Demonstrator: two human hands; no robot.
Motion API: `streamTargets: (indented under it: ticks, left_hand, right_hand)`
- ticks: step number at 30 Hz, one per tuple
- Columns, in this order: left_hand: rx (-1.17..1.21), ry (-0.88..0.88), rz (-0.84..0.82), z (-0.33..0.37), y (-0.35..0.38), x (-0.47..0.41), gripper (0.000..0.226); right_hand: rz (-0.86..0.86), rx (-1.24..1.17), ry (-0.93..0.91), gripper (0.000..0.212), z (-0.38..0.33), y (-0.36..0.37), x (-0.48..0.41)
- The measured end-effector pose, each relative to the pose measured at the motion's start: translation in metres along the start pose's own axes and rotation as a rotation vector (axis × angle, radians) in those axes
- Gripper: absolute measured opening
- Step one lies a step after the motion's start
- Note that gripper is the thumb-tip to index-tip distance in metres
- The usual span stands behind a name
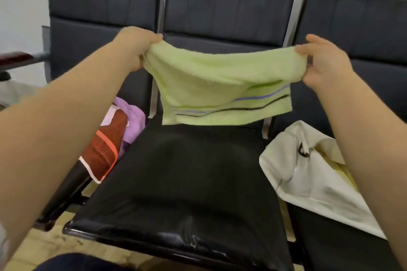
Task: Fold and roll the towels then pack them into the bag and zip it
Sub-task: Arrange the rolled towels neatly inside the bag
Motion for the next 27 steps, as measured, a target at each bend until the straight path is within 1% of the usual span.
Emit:
streamTargets:
  ticks: [1,2,3,4,5,6,7,8,9,12,13,14,15,16,17,20,21,22,23,25,27]
  left_hand:
    - [0.084,-0.015,-0.031,0.001,-0.004,0.002,0.009]
    - [0.128,-0.034,-0.046,0.0,-0.008,0.003,0.007]
    - [0.122,-0.04,-0.042,0.001,-0.014,0.005,0.006]
    - [0.068,-0.032,-0.022,0.002,-0.019,0.005,0.005]
    - [-0.023,0.0,-0.001,0.004,-0.024,0.007,0.006]
    - [-0.137,0.035,0.016,0.007,-0.025,0.011,0.012]
    - [-0.244,0.075,0.034,0.01,-0.025,0.014,0.02]
    - [-0.307,0.109,0.056,0.013,-0.024,0.018,0.024]
    - [-0.323,0.134,0.076,0.014,-0.023,0.019,0.026]
    - [-0.298,0.179,0.13,0.015,-0.021,0.02,0.033]
    - [-0.295,0.18,0.136,0.015,-0.02,0.019,0.033]
    - [-0.291,0.177,0.137,0.014,-0.019,0.019,0.033]
    - [-0.288,0.173,0.136,0.013,-0.019,0.02,0.033]
    - [-0.282,0.17,0.135,0.011,-0.018,0.019,0.033]
    - [-0.275,0.168,0.133,0.01,-0.017,0.019,0.033]
    - [-0.258,0.158,0.129,0.006,-0.015,0.019,0.031]
    - [-0.255,0.156,0.118,0.004,-0.014,0.019,0.03]
    - [-0.254,0.156,0.11,0.003,-0.012,0.019,0.028]
    - [-0.255,0.157,0.109,0.002,-0.012,0.019,0.027]
    - [-0.229,0.149,0.126,0.0,-0.012,0.02,0.023]
    - [-0.176,0.143,0.166,-0.004,-0.015,0.019,0.015]
  right_hand:
    - [0.01,-0.02,0.001,0.039,-0.005,0.001,0.0]
    - [0.005,0.114,-0.028,0.035,-0.013,0.002,0.002]
    - [-0.023,0.431,-0.077,0.029,-0.021,0.006,0.002]
    - [-0.071,0.799,-0.115,0.023,-0.026,0.009,0.001]
    - [-0.115,1.113,-0.083,0.018,-0.024,0.009,0.002]
    - [-0.167,1.374,0.035,0.01,-0.018,0.006,0.007]
    - [-0.237,1.588,0.21,0.008,-0.009,0.002,0.015]
    - [-0.274,1.7,0.401,0.009,-0.002,-0.007,0.024]
    - [-0.301,1.722,0.547,0.01,0.004,-0.013,0.033]
    - [-0.405,1.638,0.731,0.012,0.017,-0.024,0.053]
    - [-0.452,1.573,0.751,0.011,0.021,-0.023,0.06]
    - [-0.476,1.464,0.733,0.009,0.025,-0.022,0.061]
    - [-0.466,1.332,0.714,0.007,0.027,-0.021,0.062]
    - [-0.446,1.206,0.717,0.01,0.028,-0.021,0.061]
    - [-0.458,1.142,0.743,0.014,0.031,-0.02,0.065]
    - [-0.648,1.211,0.851,0.03,0.044,-0.022,0.075]
    - [-0.678,1.176,0.844,0.032,0.048,-0.02,0.076]
    - [-0.67,1.101,0.808,0.03,0.05,-0.017,0.073]
    - [-0.637,0.999,0.755,0.03,0.052,-0.014,0.07]
    - [-0.519,0.77,0.626,0.033,0.051,-0.011,0.058]
    - [-0.437,0.56,0.486,0.026,0.046,-0.009,0.048]
Point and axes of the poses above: each hand's wrist, its own x-axis away from the middle knuckle, its own y-axis out of the palm, z = x × y, the point moved 7 cm from there along -x, towards the middle knuckle, and after that the axes turned 14 degrees about -x, right-handed, at the moved point
